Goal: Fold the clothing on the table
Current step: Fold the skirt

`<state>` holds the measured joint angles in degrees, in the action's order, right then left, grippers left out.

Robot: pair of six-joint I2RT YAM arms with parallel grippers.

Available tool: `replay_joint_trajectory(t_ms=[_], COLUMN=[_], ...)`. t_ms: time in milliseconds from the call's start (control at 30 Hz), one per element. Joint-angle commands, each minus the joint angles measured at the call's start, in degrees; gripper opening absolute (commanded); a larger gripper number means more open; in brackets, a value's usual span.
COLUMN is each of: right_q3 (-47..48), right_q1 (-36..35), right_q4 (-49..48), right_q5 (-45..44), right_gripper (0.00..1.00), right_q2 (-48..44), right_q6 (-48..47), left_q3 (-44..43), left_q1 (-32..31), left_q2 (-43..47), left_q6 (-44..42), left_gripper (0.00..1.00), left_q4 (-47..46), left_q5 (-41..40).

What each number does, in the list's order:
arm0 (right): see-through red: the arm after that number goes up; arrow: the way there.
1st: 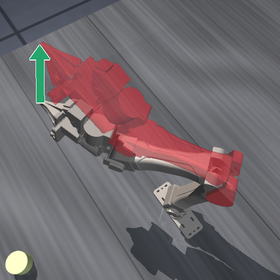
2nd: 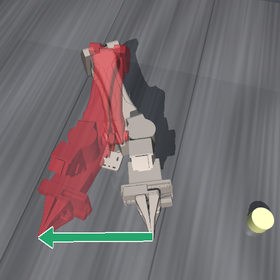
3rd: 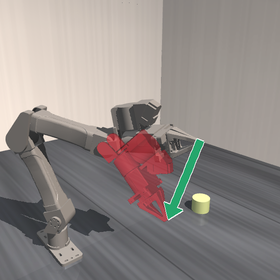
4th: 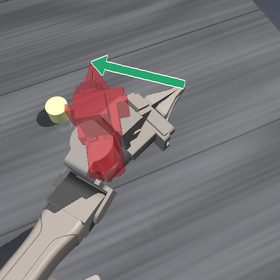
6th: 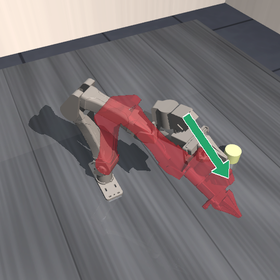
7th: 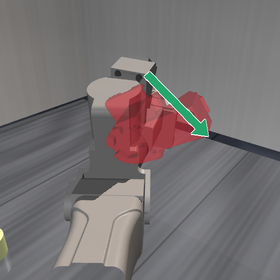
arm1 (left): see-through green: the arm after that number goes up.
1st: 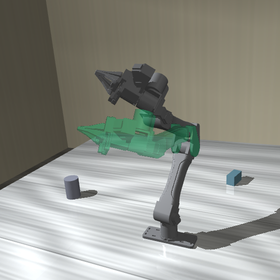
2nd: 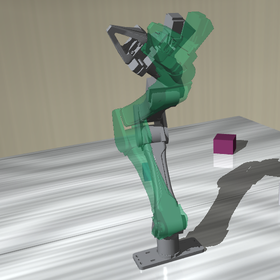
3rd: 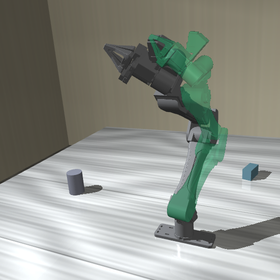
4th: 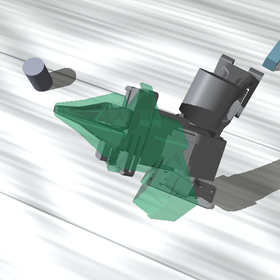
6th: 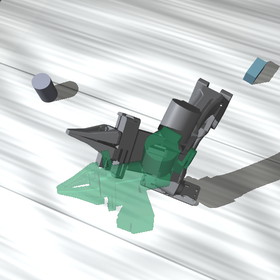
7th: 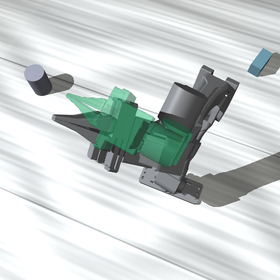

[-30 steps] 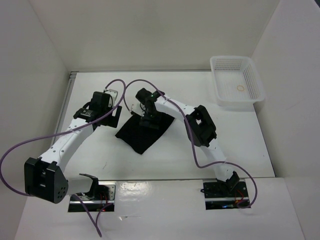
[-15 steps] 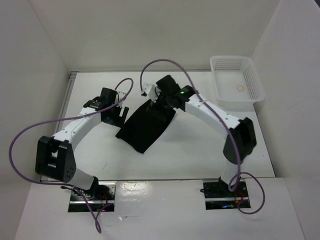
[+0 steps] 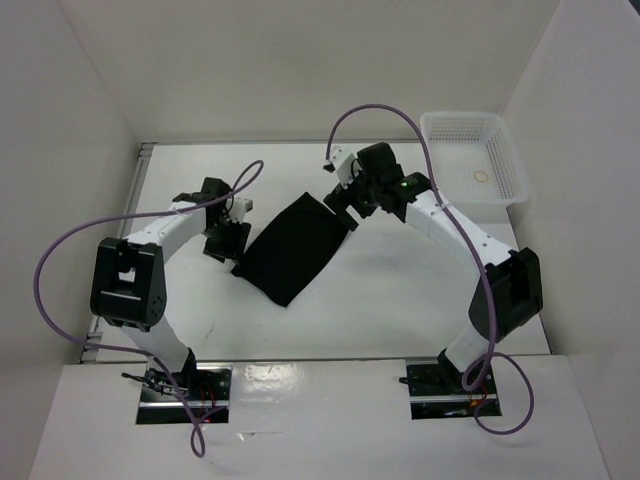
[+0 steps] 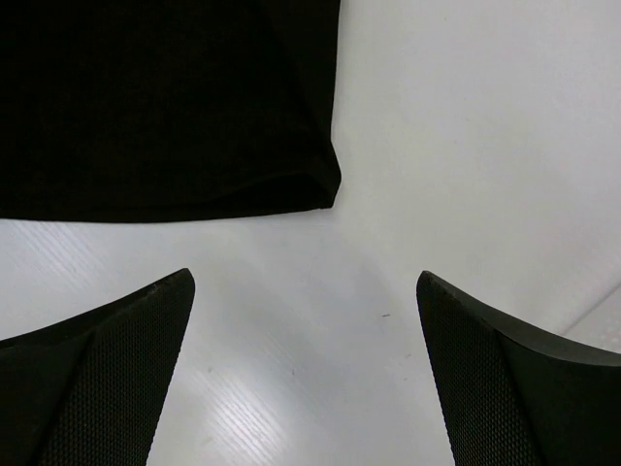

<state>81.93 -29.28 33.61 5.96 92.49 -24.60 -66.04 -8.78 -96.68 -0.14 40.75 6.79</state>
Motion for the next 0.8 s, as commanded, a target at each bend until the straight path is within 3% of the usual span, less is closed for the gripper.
replay_joint_trajectory(t_ms=[0, 400, 767], right_q3=[2.17, 11.84, 21.07], right_q1=[0.54, 5.20, 9.68], right_q4=[-4.78, -5.30, -3.37], right_q5=[1.43, 7.75, 20.04], right_gripper=[0.99, 0.99, 0.99], right_q2=[1.54, 13.68, 30.01], right_q6=[1.75, 3.33, 2.19], left_q3=[-1.55, -1.55, -1.55], left_q1=[0.07, 0.07, 0.07], left_q2=[-1.92, -5.70, -6.85], left_q6=[-1.79, -2.32, -2.32], left_gripper=[0.58, 0.56, 0.29], left_q4=[1.87, 2.93, 3.46], left_q5=[4.11, 5.96, 5.96])
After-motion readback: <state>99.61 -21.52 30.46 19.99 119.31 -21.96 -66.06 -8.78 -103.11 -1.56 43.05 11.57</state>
